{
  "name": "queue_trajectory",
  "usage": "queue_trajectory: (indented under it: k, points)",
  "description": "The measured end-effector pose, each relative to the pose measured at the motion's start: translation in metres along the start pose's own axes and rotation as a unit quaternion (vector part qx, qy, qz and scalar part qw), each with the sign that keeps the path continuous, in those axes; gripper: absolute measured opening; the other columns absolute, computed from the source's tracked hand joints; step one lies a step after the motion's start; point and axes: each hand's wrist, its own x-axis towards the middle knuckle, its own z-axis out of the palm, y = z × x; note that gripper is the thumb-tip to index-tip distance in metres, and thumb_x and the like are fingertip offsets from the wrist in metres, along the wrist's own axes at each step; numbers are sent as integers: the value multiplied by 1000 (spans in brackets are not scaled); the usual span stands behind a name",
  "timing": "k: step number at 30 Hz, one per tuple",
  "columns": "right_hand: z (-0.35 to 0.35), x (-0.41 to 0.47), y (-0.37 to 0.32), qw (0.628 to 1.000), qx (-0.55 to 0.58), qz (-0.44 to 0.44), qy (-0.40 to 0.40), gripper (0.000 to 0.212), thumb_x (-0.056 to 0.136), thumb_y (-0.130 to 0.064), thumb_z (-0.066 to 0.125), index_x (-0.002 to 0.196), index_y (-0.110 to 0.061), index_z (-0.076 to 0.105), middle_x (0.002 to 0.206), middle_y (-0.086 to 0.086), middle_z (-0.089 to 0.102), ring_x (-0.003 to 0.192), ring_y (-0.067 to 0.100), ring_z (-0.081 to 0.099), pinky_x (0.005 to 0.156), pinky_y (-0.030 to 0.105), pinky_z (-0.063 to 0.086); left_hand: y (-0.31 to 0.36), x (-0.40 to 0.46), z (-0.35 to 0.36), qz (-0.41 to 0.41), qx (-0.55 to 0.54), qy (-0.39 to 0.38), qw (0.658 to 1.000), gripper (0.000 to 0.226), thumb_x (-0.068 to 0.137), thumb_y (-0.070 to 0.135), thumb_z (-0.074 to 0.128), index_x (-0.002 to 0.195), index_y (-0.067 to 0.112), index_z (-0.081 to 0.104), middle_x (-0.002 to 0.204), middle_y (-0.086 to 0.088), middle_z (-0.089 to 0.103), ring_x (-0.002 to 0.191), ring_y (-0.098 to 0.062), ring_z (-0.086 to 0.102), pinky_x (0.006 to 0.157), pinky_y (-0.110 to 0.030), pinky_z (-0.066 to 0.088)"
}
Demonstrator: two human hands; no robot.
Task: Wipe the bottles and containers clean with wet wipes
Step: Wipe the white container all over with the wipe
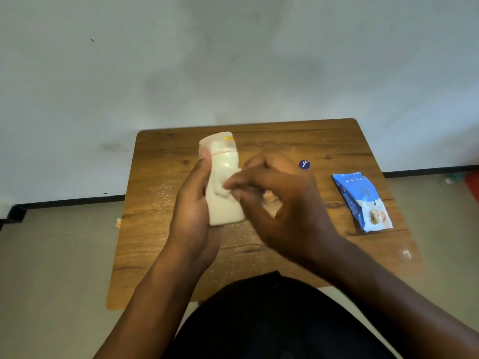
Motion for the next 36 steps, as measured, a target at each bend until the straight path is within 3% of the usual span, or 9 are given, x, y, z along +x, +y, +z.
queue_trajectory:
  k: [4, 11, 15, 19, 22, 24, 30, 33, 36]
  points:
    - [3, -17, 3, 998, -30, -23, -59, 14, 94, -17, 76, 107, -16, 80, 104, -1, 66, 104, 1, 56, 85, 6, 41, 1, -1, -4, -3, 16, 17, 1000, 52, 110, 49, 40, 98, 18, 80, 97, -11, 72, 82, -20, 71, 62, -32, 60]
    - [-2, 16, 10, 998, -38, 32, 48, 17, 95, -18, 71, 110, -18, 79, 104, -2, 73, 95, 1, 58, 75, 10, 45, -2, -5, 12, -1, 57, 19, 998, 38, 108, 45, 44, 124, 21, 69, 108, -10, 79, 94, -20, 77, 72, -34, 62]
    - [4, 8, 5, 999, 2, 17, 29, 15, 94, -11, 74, 106, -16, 80, 100, -2, 71, 92, 6, 60, 74, 19, 47, 5, 4, 5, -78, -89, 49, 992, 50, 110, 47, 42, 138, 10, 60, 107, -10, 76, 91, -21, 75, 73, -35, 63]
    - [4, -9, 5, 1000, 9, -3, 15, 14, 93, -11, 75, 106, -16, 80, 99, -2, 71, 92, 10, 66, 73, 31, 53, 9, 14, -10, -146, -243, 125, 951, 53, 108, 50, 47, 143, 11, 58, 113, -7, 76, 100, -21, 70, 79, -37, 60]
    - [-5, -8, 6, 996, -29, 29, 81, 14, 94, -19, 72, 107, -21, 78, 104, -7, 75, 97, 6, 67, 75, 23, 54, 11, 15, -12, -159, -302, 166, 925, 44, 109, 40, 50, 138, 8, 61, 112, -9, 77, 103, -24, 72, 95, -41, 57]
    - [-9, -4, 5, 992, -38, 38, 114, 15, 94, -19, 72, 108, -20, 78, 106, -9, 75, 98, 4, 67, 75, 15, 52, 10, 13, -10, -166, -342, 157, 911, 47, 109, 40, 48, 139, 6, 61, 119, -11, 75, 100, -26, 73, 93, -41, 58]
    - [10, -2, 0, 994, -61, -26, 89, 20, 93, -8, 74, 113, -7, 79, 101, 6, 71, 92, 9, 62, 76, 17, 49, 10, 6, -3, -184, -336, 90, 919, 60, 110, 42, 40, 143, -4, 57, 140, -26, 63, 135, -31, 58, 118, -34, 39]
    - [19, -9, -3, 994, -72, -61, 59, 21, 93, -5, 74, 113, -4, 79, 98, 10, 69, 88, 19, 64, 71, 35, 54, 16, 6, -2, -184, -336, 89, 919, 57, 108, 38, 45, 143, -5, 56, 137, -18, 63, 127, -25, 60, 119, -31, 39]
    - [18, -9, -5, 992, -81, -93, 37, 18, 93, -6, 73, 110, -5, 80, 96, 11, 70, 86, 23, 65, 70, 40, 53, 15, 4, -1, -189, -336, 74, 920, 55, 108, 36, 47, 144, -5, 56, 126, -18, 67, 117, -24, 65, 111, -36, 48]
